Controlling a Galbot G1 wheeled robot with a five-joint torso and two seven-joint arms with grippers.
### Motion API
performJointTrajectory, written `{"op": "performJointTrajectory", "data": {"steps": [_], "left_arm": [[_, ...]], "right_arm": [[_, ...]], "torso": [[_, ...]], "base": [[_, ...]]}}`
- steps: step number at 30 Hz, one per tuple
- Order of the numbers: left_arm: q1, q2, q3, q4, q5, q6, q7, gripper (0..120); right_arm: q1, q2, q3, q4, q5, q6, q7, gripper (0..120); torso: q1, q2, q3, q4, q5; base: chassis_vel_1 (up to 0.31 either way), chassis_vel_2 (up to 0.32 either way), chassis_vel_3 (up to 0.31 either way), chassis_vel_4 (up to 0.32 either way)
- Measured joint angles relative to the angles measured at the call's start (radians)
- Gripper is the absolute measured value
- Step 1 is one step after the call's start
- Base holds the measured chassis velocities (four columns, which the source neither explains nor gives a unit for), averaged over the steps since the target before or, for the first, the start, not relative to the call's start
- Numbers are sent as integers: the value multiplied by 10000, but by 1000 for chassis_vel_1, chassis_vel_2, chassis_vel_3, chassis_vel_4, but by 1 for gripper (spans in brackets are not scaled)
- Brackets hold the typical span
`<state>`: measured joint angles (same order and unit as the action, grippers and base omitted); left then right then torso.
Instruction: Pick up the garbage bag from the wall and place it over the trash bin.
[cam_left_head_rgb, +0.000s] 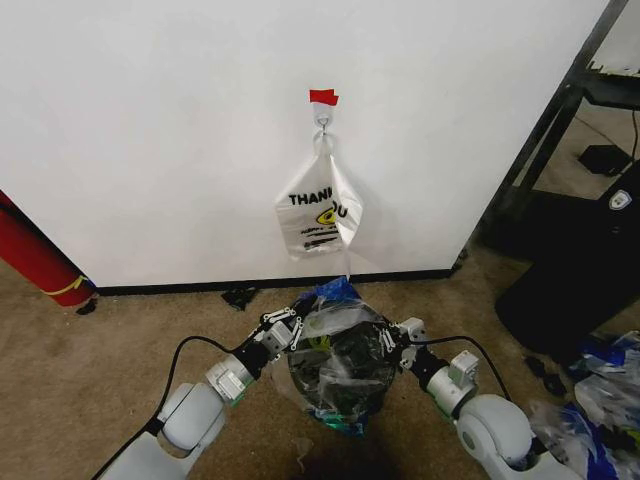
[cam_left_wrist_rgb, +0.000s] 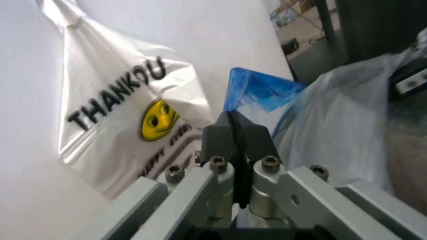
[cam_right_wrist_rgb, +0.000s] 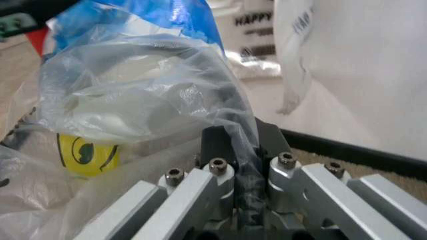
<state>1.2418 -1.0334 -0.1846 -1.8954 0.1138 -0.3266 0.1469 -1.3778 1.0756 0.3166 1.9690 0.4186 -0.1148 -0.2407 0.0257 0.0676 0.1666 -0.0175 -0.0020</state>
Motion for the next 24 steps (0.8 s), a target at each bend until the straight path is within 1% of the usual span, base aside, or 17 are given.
{"op": "performJointTrajectory", "data": {"steps": [3,5,6,9,12,14,18,19,22,24], "left_arm": [[-50,31,-39,11,10,195,-166,0],[-101,93,-89,18,12,487,-317,0],[-101,93,-89,18,12,487,-317,0],[-183,256,-153,136,13,1084,-549,0],[-209,374,-187,451,-69,1323,-580,0],[-238,375,-183,581,-119,1346,-578,0],[-482,285,-68,1289,-385,1316,-512,0],[-482,285,-68,1289,-385,1316,-512,0],[-727,202,33,1728,-582,1108,-368,0],[-852,155,71,1904,-666,981,-324,0]], "right_arm": [[-6,-2,80,-76,-325,398,-430,1],[34,-3,224,-254,-526,819,-882,1],[34,-3,224,-254,-526,819,-882,1],[183,-14,498,-644,-637,1528,-1756,1],[378,-29,656,-1136,-460,2134,-2719,1],[408,-26,673,-1228,-361,2246,-2898,1],[515,-3,770,-1686,531,2661,-4001,1],[515,-3,770,-1686,531,2661,-4001,1],[564,-22,814,-1928,1420,2731,-4701,1],[580,-33,815,-1997,1872,2700,-4935,1]], "torso": [[0,0,0,0,0],[0,0,0,0,0],[0,0,0,0,0],[0,0,0,0,0],[0,0,0,2,1],[0,0,0,3,1],[0,0,0,-1,0],[0,0,0,-1,0],[0,0,0,1,0],[0,0,0,-2,-1]], "base": [[0,0,0,0],[0,0,0,0],[0,0,0,0],[0,0,0,0],[0,0,0,0],[0,0,0,0],[0,0,0,0],[0,0,0,0],[0,0,0,0],[0,0,0,0]]}}
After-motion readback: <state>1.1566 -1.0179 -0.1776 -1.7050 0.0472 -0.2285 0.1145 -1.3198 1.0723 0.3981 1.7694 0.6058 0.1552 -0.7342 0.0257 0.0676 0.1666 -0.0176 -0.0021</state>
